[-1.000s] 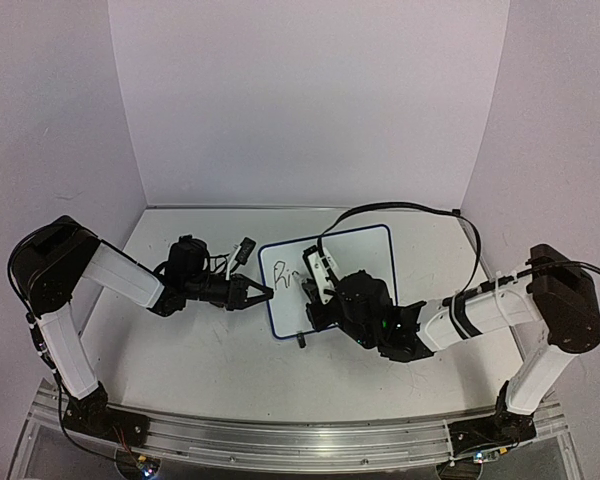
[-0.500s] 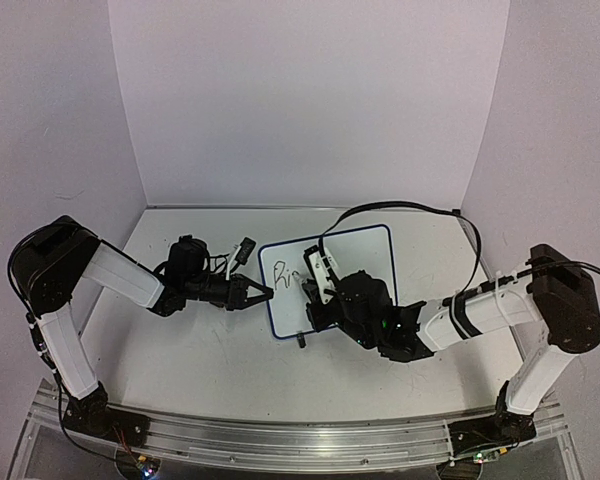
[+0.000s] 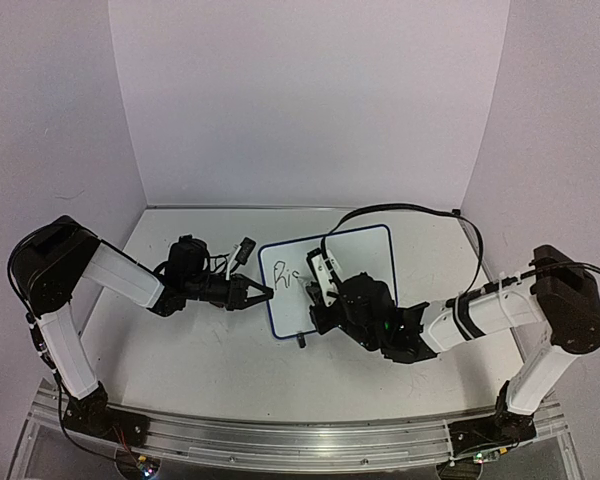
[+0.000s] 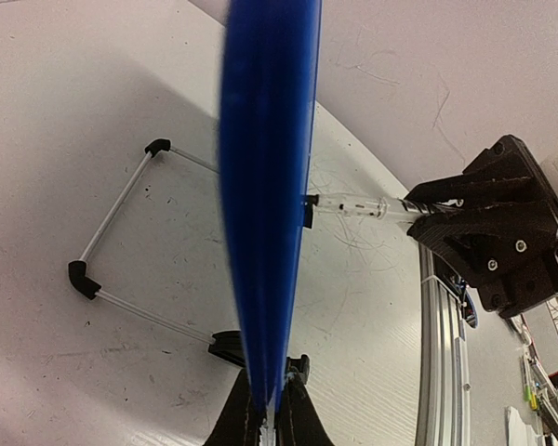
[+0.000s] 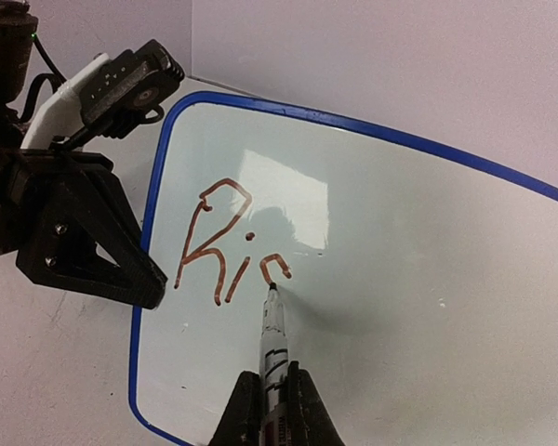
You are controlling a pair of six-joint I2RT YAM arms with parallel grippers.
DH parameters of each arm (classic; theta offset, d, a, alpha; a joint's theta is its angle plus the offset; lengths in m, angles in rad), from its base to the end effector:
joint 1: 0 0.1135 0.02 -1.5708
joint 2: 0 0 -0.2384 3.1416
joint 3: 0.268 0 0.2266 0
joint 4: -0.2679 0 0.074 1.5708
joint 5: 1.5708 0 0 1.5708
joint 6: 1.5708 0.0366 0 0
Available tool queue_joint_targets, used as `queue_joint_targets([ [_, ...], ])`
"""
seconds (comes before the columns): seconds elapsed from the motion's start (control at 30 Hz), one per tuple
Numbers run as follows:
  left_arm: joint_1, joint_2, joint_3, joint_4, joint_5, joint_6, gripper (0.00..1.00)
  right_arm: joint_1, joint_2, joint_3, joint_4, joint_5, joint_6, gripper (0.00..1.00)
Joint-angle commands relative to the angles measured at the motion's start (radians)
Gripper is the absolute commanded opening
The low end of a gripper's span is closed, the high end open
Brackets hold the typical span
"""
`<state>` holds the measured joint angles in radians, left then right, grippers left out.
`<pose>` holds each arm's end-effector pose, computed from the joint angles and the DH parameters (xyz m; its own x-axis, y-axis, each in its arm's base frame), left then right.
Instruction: Write a sentence on the whiteboard
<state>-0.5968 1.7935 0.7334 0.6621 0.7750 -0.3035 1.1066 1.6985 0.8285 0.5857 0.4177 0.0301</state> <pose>0.2537 -0.2033 0.1459 -0.5853 0.1396 -0.7987 0.7965 0.2830 -0.5343 0.1656 0.2976 0.1915 -0.1448 -0.2278 -0.9629 -0.6389 0.7646 -0.0848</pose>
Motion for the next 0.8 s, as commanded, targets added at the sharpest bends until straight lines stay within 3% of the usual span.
queue_joint_targets([
  [0.0,0.005,-0.019,0.008,-0.086,-0.062,0.026,0.0,-0.007,-0.033,-0.016,-0.034,0.062,0.019,0.0],
  [0.77,0.005,-0.02,0.006,-0.089,-0.063,0.03,0.0,0.003,-0.031,-0.013,-0.072,0.037,0.027,0.0],
])
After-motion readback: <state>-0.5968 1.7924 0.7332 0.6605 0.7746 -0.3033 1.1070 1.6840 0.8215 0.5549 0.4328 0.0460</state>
